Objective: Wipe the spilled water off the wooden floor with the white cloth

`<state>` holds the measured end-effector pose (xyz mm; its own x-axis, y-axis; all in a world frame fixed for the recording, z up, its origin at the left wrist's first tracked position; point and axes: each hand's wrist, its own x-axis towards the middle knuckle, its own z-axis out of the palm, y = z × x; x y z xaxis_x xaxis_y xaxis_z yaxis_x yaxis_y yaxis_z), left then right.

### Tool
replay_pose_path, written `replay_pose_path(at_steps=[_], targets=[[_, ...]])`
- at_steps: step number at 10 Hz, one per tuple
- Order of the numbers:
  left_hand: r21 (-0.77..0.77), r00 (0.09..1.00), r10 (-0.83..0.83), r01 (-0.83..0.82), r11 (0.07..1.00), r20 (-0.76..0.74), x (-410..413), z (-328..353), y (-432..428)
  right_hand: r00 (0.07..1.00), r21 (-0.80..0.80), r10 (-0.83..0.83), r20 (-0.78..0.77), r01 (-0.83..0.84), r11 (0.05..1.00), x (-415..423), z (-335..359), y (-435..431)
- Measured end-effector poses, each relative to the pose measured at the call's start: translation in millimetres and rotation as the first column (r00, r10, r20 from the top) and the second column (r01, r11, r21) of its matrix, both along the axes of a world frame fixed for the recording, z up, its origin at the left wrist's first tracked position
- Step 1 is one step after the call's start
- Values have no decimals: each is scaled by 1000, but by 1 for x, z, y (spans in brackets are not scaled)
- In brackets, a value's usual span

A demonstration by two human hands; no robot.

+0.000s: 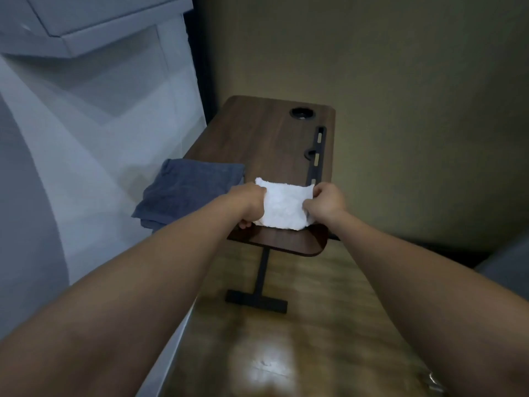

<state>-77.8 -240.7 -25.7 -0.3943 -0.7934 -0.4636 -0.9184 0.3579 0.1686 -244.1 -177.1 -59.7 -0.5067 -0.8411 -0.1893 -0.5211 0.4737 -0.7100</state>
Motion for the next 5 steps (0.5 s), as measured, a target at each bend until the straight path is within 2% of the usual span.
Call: replay_pose_path(at_steps=[1, 2, 3, 4, 5], targets=[[-55, 980, -33, 44, 997, 196, -4, 1, -5, 991, 31, 21, -134, -17, 999, -1, -6, 1], [-188, 955, -83, 141, 972, 286, -9, 0, -6, 957, 46, 28, -288, -16, 999, -1, -5, 6], [-218, 930, -74, 161, 963, 360, -17, 9, 5, 893, 88, 132, -431, -104, 991, 2, 0, 12], [-302, 962, -50, 134, 944, 268, -21, 20, 13, 959, 48, 166, -228, -159, 986, -6, 11, 25], [-320, 992, -18, -22, 947, -124, -21, 27, 29, 977, -39, 156, -147, -163, 986, -29, 39, 51]])
